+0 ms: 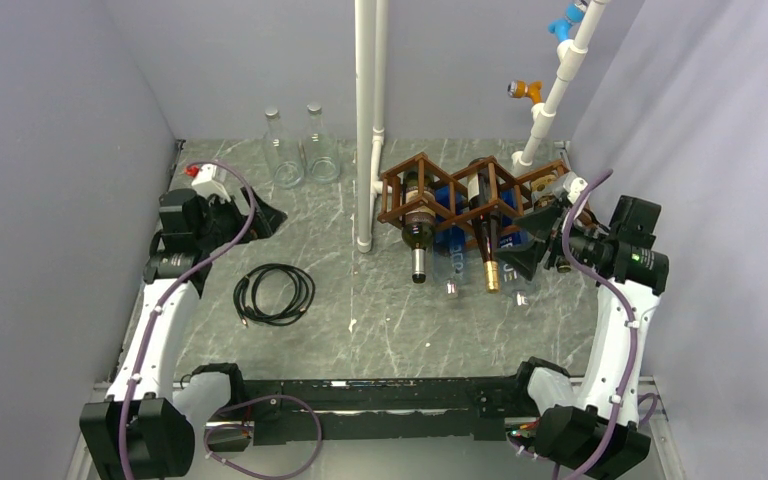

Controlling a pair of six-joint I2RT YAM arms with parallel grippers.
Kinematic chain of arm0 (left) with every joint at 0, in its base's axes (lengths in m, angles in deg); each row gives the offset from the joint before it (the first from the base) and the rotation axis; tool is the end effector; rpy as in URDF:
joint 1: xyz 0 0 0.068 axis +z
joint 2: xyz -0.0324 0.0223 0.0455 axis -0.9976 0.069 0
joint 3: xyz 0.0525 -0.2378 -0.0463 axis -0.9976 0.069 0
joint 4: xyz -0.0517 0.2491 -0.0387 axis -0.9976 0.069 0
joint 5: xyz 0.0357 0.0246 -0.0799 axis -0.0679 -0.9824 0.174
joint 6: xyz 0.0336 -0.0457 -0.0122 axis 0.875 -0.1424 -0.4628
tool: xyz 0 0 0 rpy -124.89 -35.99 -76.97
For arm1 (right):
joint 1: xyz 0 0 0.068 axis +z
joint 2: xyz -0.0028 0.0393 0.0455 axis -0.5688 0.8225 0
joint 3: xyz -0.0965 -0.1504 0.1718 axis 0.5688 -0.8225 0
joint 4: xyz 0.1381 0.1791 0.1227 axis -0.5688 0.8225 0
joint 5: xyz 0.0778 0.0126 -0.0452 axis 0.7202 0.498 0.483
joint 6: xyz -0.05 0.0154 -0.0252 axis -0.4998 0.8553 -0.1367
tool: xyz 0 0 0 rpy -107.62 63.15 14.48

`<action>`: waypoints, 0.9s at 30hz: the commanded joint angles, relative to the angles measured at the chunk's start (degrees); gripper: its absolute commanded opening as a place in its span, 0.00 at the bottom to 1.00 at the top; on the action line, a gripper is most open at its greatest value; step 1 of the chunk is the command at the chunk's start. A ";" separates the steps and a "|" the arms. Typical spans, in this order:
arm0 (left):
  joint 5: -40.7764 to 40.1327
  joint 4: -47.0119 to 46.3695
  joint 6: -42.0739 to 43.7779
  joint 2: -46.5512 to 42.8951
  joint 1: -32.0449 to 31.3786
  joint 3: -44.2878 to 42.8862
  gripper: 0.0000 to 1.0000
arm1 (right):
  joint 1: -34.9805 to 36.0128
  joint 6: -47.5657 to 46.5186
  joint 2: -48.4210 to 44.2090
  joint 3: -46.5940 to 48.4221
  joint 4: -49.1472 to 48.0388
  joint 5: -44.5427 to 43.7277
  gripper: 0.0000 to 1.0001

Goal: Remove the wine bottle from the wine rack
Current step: Place the wine bottle at the center of the board, then pick up the wine bottle from the wine rack.

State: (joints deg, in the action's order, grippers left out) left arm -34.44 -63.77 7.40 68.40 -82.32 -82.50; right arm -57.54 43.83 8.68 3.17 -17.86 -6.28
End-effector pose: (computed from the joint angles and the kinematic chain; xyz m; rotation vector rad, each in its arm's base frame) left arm 0.2414 -0.0036 0.2940 -0.1345 1.9692 -0.6875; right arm 0.1677 -0.0272 0.3458 -0.8044 1.6519 0.7736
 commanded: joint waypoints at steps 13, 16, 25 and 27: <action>12.69 3.83 0.60 -2.35 0.17 1.18 1.00 | -5.64 11.66 -0.65 1.63 -5.89 -8.97 0.91; 13.89 4.10 0.28 -2.34 0.19 1.18 0.99 | -7.05 14.23 -0.63 0.97 -7.92 -9.82 0.91; 17.02 3.97 -0.88 -2.10 0.23 1.19 1.00 | -9.93 20.36 0.05 -1.97 -13.57 -15.43 0.91; 17.55 4.06 -1.01 -2.08 0.18 1.14 1.00 | -10.29 20.95 0.19 -2.42 -14.26 -16.26 0.91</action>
State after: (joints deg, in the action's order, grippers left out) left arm -20.08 -58.70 7.00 66.24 -82.32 -79.81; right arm -66.96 61.43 8.73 1.35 -27.61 -19.85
